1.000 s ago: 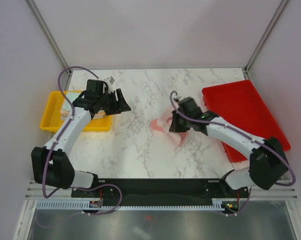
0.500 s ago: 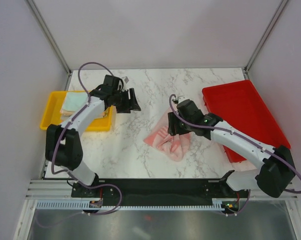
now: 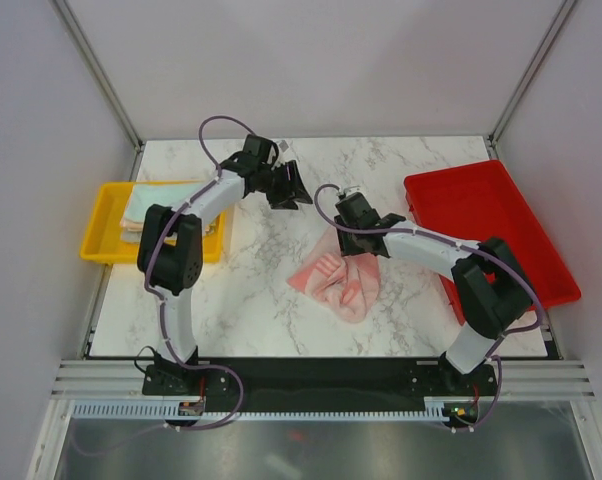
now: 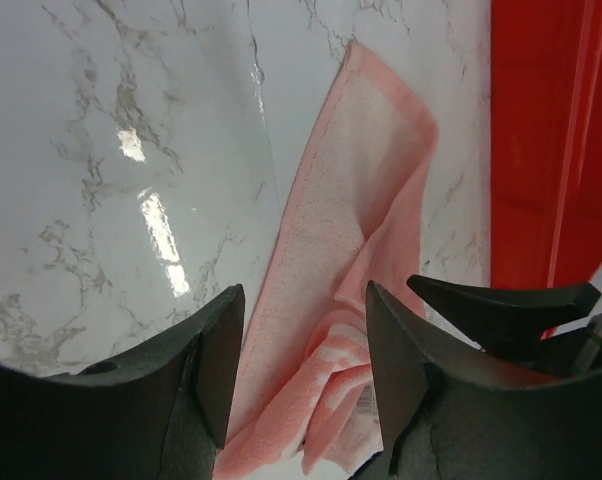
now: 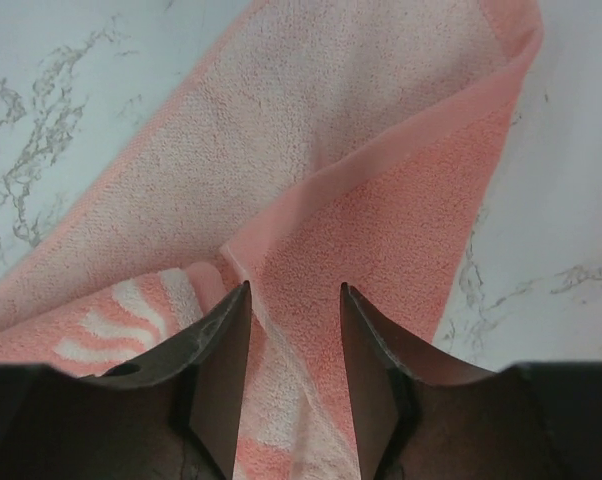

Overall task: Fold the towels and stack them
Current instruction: Move the towel to the center of the board, then flatten out the crumpled towel

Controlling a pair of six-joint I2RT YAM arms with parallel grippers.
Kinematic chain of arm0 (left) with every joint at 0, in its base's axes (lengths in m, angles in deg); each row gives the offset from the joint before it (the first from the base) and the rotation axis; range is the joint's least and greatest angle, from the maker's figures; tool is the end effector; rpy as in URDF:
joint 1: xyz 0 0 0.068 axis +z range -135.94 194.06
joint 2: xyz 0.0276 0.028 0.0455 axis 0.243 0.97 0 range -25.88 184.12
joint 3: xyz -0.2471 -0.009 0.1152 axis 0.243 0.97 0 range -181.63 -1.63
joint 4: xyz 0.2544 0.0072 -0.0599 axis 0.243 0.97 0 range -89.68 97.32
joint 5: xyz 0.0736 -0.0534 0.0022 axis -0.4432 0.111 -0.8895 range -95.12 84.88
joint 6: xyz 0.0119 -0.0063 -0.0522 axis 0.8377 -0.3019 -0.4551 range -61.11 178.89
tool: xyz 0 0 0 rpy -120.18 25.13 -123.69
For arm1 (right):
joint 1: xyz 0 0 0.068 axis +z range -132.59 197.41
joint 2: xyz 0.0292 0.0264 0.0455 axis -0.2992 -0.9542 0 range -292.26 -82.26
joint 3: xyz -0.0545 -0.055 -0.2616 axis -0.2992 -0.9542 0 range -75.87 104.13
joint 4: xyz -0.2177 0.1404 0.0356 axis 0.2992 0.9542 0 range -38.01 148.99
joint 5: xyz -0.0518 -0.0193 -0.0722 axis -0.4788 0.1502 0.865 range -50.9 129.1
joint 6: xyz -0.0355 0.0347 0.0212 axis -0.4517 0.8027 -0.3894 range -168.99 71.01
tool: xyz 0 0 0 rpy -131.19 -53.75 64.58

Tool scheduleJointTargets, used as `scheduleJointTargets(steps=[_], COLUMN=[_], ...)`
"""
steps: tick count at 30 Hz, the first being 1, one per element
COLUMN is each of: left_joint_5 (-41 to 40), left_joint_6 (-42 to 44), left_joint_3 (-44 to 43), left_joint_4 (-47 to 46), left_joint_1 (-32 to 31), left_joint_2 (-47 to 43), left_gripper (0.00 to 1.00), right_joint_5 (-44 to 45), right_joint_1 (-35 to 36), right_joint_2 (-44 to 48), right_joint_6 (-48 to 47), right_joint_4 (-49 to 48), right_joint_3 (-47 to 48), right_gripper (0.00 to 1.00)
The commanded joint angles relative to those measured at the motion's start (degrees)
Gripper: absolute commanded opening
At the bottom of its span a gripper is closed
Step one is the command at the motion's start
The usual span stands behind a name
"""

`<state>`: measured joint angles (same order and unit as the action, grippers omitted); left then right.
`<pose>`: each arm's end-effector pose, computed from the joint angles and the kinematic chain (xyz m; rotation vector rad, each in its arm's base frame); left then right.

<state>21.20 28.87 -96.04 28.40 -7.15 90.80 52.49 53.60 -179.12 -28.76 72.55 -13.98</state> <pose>0.4190 -0.1796 0.2306 0.0186 2.5625 -0.9364 0.2858 0.1990 0.1948 -0.2573 2.4916 0.1083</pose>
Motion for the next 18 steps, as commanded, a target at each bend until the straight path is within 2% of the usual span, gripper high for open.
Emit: scheduleJointTargets(steps=[1,4,7,14,16,18], left_joint_5=[6.55,5.76,5.14,2.68,2.07,0.84], left_joint_6=[-7.93,-12.06,-14.18,-15.07,-15.07,-15.16], left_joint_3=[9.02,18.87,24.95,32.7,35.07,36.75], left_joint_4=[-5.11,-11.09,-13.92,-15.15,-15.15,-15.42], left_joint_1=[-2.16,-4.45,-5.86,-8.49,-9.63,-10.42], left_joint_2=[-2.5,-6.9,-9.63,-15.43,-17.62,-19.03], left_gripper=[0.59,0.57,0.55,0.49,0.41,0.32], right_joint_5=[0.5,0.59,1.73,4.9,4.72,4.46], right_joint_1=[0.82,1.43,1.78,1.96,1.96,2.05], right_joint_2=[0.27,-0.87,-2.28,-0.96,-1.4,-1.4], right_joint_6=[-1.41,-3.0,-3.88,-5.81,-5.81,-5.2], right_joint_4=[-7.0,-9.65,-10.01,-9.83,-9.83,-10.36], right_joint_3=[-0.09,-2.38,-2.3,-4.31,-4.41,-5.02], right_gripper=[0.5,0.52,0.52,0.49,0.43,0.33])
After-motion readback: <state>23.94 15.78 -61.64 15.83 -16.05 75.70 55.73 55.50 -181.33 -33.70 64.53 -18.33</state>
